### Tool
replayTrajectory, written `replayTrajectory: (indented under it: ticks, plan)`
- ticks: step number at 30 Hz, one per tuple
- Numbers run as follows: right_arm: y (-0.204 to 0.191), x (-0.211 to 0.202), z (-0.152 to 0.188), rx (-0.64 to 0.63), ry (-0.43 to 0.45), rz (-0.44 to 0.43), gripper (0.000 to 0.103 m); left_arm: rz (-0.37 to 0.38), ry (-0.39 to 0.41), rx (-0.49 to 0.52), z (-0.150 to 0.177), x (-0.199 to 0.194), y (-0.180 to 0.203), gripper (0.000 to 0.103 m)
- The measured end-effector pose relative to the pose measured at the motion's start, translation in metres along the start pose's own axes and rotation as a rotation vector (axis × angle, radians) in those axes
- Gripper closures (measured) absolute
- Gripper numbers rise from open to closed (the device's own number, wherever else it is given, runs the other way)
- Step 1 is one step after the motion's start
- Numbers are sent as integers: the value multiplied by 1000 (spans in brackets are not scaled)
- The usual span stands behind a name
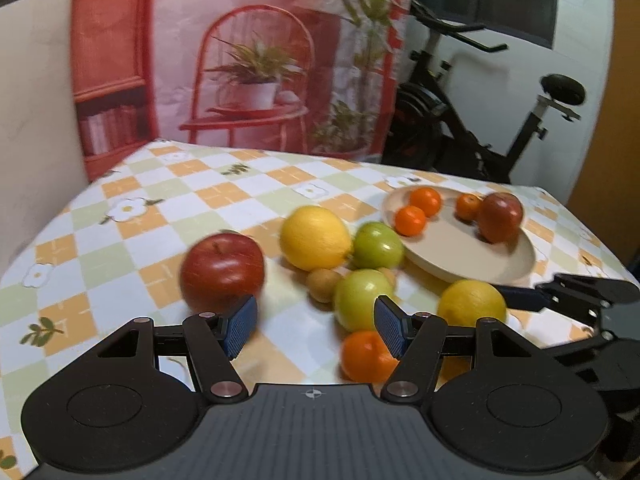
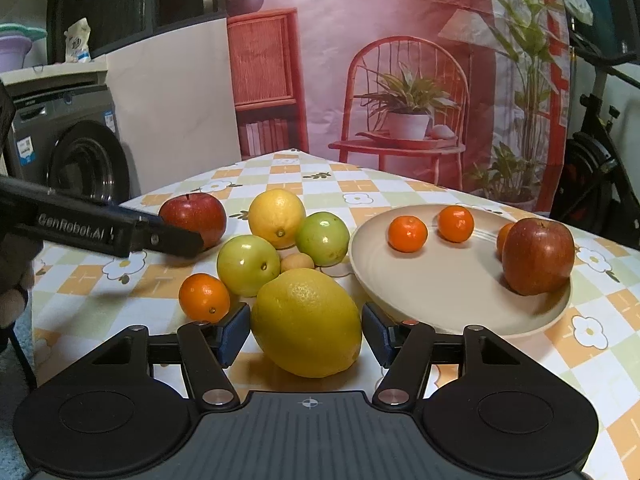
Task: Organize fruits
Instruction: 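Position the left tool around a tangerine while the right tool approaches the large lemon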
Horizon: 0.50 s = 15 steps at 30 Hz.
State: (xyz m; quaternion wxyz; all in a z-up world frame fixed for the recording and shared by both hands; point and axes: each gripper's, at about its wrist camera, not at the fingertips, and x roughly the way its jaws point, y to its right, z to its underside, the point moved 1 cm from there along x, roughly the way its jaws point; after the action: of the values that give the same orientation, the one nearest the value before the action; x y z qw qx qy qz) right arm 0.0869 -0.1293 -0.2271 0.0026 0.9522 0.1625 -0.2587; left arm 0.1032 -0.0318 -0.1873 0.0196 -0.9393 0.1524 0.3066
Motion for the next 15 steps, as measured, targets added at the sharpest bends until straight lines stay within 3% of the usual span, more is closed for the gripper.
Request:
replayTrajectory:
  ticks: [4, 15]
  plan:
    - [5, -2, 0, 23, 4, -6, 46, 59, -36, -15, 3, 5, 2, 36]
    - [16, -15, 4, 72, 2, 73, 46, 103, -91, 0, 12, 15, 8, 37]
